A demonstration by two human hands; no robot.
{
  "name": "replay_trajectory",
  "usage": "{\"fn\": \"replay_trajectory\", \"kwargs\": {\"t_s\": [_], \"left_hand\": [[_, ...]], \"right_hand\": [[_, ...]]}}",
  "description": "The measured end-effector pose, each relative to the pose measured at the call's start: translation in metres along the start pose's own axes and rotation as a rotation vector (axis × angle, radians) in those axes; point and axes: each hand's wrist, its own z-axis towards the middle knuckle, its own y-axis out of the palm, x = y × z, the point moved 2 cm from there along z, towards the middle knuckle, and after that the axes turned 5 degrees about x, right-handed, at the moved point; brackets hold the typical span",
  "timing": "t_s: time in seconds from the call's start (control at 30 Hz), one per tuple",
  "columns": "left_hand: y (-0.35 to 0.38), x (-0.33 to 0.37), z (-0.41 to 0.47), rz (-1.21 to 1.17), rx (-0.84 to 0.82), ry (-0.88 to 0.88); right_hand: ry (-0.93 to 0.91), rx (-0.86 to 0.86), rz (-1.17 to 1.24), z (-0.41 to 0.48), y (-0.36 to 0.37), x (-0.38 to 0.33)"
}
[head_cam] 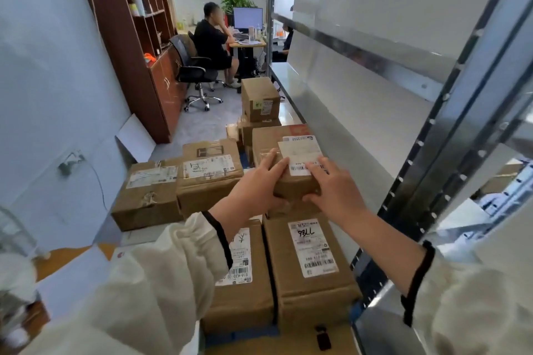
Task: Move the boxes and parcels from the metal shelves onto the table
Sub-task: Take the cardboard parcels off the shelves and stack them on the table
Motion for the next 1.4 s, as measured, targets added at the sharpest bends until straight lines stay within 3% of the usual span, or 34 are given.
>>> {"fn": "replay_trajectory", "kwargs": {"t_s": [0.47, 1.0, 1.4], "left_hand": [[0.035, -0.056, 0.082, 0.094, -0.099, -0.112], [0.085, -0.030, 0.132, 0.055, -0.129, -0.019], [0.103, -0.028, 0.132, 0.032, -0.108, -0.013]], "right_hand": [[-0.078, -0.076, 0.104, 0.098, 0.086, 0.034], [0.012, -0.109, 0.086, 0.104, 0.094, 0.094], [0.019, -0.127, 0.027, 0.099, 0.100, 0.099]]}}
